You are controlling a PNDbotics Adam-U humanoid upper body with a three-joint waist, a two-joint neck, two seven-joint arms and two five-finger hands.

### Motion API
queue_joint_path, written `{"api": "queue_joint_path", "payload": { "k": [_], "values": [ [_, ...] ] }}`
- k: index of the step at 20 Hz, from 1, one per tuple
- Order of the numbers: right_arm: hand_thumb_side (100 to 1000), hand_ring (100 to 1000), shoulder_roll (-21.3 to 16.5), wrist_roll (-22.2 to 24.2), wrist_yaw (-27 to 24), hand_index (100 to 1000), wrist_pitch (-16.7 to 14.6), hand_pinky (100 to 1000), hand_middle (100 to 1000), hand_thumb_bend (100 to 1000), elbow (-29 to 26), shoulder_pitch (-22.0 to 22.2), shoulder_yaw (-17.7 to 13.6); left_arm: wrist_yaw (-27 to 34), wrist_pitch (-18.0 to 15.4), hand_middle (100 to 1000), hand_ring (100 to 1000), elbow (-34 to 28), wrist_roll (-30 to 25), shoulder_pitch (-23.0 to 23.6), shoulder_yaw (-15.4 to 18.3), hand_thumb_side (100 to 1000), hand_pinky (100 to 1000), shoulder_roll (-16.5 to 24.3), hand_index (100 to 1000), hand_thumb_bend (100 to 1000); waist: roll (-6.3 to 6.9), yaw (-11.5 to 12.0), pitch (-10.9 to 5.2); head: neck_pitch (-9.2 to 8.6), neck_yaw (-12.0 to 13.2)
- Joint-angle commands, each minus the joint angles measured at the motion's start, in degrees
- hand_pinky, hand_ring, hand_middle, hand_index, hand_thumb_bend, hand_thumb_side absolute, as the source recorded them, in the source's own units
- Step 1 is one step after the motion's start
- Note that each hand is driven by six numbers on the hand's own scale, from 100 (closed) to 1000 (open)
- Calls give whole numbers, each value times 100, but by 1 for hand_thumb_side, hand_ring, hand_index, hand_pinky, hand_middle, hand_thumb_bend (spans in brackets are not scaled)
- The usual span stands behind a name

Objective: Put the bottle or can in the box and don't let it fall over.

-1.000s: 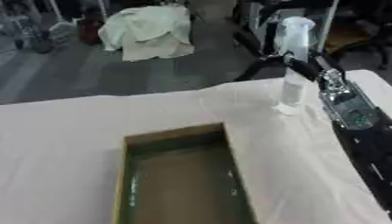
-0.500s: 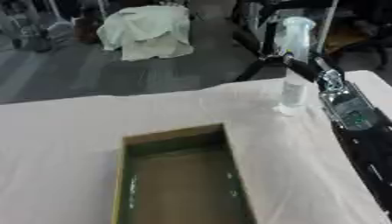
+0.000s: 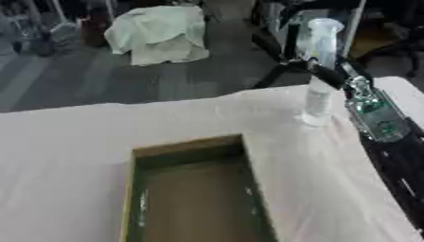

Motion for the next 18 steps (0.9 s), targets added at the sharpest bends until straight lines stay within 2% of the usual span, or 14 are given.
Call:
{"api": "queue_joint_path", "payload": {
  "k": [1, 18],
  "values": [
    [633, 1000, -260, -33, -37, 1000, -3, 1000, 1000, 100, -157, -86, -64, -43, -2, 907, 823, -34, 6, -15, 27, 938, 1000, 90, 787, 100, -44, 18, -58, -94, -34],
    [643, 1000, -357, -55, -134, 1000, -14, 1000, 1000, 100, -199, -73, -95, -78, -11, 907, 822, -45, -4, -28, 25, 941, 1000, 96, 788, 100, -65, 34, 42, -173, -103]
  ]
}}
